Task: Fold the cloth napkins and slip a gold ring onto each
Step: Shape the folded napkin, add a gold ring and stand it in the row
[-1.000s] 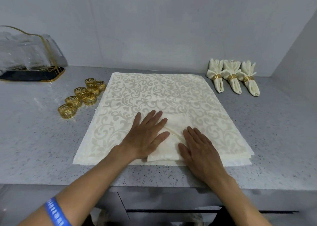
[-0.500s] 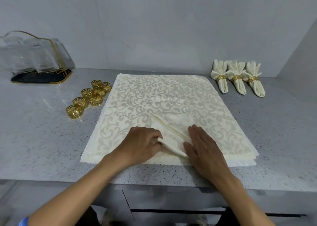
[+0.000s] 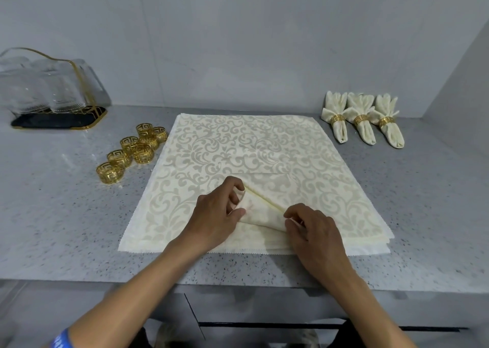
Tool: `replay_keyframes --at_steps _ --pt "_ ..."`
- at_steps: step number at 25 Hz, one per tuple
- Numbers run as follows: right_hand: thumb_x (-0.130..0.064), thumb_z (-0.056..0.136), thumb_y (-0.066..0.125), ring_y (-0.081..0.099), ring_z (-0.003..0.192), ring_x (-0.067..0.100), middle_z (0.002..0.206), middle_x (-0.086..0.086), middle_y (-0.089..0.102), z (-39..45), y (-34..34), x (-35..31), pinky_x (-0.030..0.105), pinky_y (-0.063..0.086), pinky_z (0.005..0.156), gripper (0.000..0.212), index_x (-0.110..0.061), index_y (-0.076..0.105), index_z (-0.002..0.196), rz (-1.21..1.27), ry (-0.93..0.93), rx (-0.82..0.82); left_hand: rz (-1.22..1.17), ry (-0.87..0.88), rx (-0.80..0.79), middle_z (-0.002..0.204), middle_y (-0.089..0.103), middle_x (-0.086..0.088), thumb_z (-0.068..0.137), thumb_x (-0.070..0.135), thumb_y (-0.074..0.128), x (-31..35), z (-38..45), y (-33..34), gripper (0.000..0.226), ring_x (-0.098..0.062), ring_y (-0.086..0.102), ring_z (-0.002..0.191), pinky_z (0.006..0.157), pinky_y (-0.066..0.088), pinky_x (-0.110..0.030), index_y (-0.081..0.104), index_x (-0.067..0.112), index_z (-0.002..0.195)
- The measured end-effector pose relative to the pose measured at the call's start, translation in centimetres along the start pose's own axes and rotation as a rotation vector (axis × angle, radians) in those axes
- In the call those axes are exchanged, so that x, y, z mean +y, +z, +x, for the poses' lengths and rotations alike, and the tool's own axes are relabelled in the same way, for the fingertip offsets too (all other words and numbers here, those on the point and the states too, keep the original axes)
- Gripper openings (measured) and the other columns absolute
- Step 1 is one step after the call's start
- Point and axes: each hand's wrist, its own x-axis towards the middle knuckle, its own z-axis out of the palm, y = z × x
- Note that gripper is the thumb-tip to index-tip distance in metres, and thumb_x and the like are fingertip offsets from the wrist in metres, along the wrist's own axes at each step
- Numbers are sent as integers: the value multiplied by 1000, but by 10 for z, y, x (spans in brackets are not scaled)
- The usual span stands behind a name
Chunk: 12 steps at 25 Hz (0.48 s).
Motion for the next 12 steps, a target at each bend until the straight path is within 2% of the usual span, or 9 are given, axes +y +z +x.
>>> replay_keyframes --at_steps 4,6,8,10,12 --pt "-28 88 58 52 68 13 83 -10 55 -1 3 0 38 46 64 13 -21 66 82 -112 -79 25 87 62 15 79 55 11 91 22 66 -6 1 8 17 -5 55 73 89 48 -41 66 35 102" --pt "-29 84 63 50 72 15 86 -8 55 -5 3 1 35 45 66 12 -19 69 84 -179 -104 14 115 79 33 84 52 13 94 28 64 -8 3 10 16 -4 53 77 87 45 -39 72 34 107" --pt "-24 81 66 48 77 17 87 -6 55 -5 1 -1 34 43 68 9 -18 71 86 -246 -109 7 219 151 90 82 47 10 93 31 66 -9 6 10 17 -11 49 77 76 41 -35 75 33 107" --pt "-22 81 60 47 75 19 79 -5 55 -3 0 -8 35 38 68 11 -18 70 78 -395 -119 21 361 233 134 78 44 6 92 31 67 -6 10 9 14 -16 45 74 67 35 -30 77 31 102" --pt "-22 79 55 47 70 19 69 -5 56 -5 1 -24 35 35 68 15 -19 69 73 -450 -122 22 448 237 16 80 45 3 98 31 57 -1 15 7 20 -16 44 76 65 30 -28 76 28 104"
